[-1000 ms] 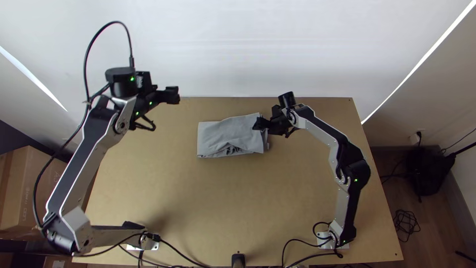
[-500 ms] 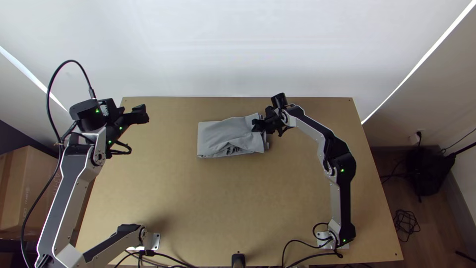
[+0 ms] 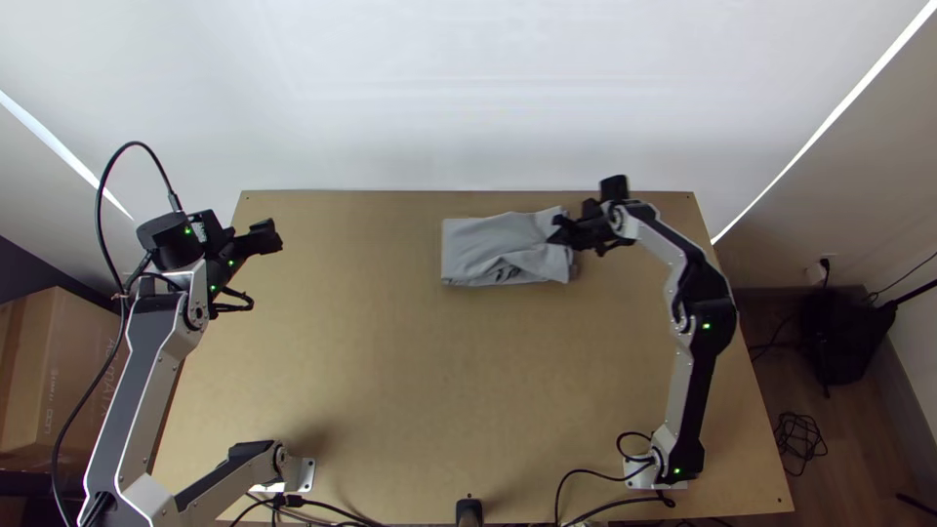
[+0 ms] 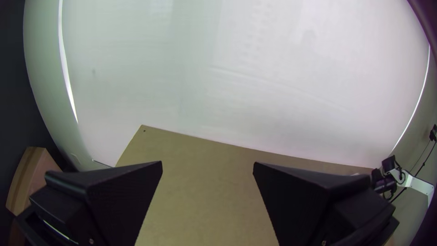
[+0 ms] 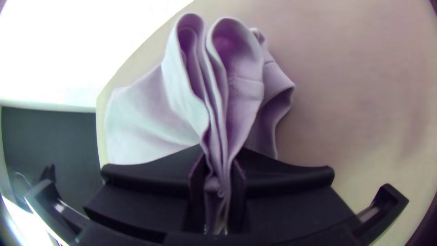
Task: Fold the t-shirt
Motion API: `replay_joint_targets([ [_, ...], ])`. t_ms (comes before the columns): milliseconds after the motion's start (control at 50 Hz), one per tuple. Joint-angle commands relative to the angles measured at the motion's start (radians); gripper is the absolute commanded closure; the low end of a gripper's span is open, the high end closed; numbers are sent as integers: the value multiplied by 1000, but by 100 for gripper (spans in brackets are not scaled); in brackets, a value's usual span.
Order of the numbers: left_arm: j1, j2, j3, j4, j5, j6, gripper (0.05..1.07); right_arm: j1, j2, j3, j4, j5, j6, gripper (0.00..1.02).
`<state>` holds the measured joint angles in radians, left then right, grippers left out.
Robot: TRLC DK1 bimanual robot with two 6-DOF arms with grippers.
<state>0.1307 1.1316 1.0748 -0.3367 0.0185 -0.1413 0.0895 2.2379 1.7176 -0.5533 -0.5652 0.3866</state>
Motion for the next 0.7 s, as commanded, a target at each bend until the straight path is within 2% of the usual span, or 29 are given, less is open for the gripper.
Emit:
replay_joint_targets([
  [0, 6, -10, -29, 30, 12, -1, 9, -134, -17, -52, -7, 51, -18, 100],
  [260, 6, -9, -49, 71, 12, -11, 9, -375, -55, -92, -2, 70, -23, 100],
  [500, 12, -7, -65, 94, 31, -14, 9, -554, -101, -139, 0, 77, -69, 100],
  [520, 21, -7, -69, 97, 47, -15, 9, -571, -104, -142, -2, 77, -71, 96],
  [540, 27, -7, -72, 100, 66, -20, 9, -582, -107, -144, -4, 77, -72, 87],
  [560, 33, -7, -73, 105, 78, -24, 9, -594, -112, -144, -11, 76, -77, 74],
  [620, 43, -7, -81, 116, 92, -27, 9, -617, -135, -153, -34, 76, -103, 17],
  [640, 46, -7, -82, 119, 93, -27, 9, -623, -144, -154, -37, 77, -103, 3],
  [680, 49, -7, -85, 123, 97, -27, 9, -636, -170, -161, -37, 80, -106, 3],
])
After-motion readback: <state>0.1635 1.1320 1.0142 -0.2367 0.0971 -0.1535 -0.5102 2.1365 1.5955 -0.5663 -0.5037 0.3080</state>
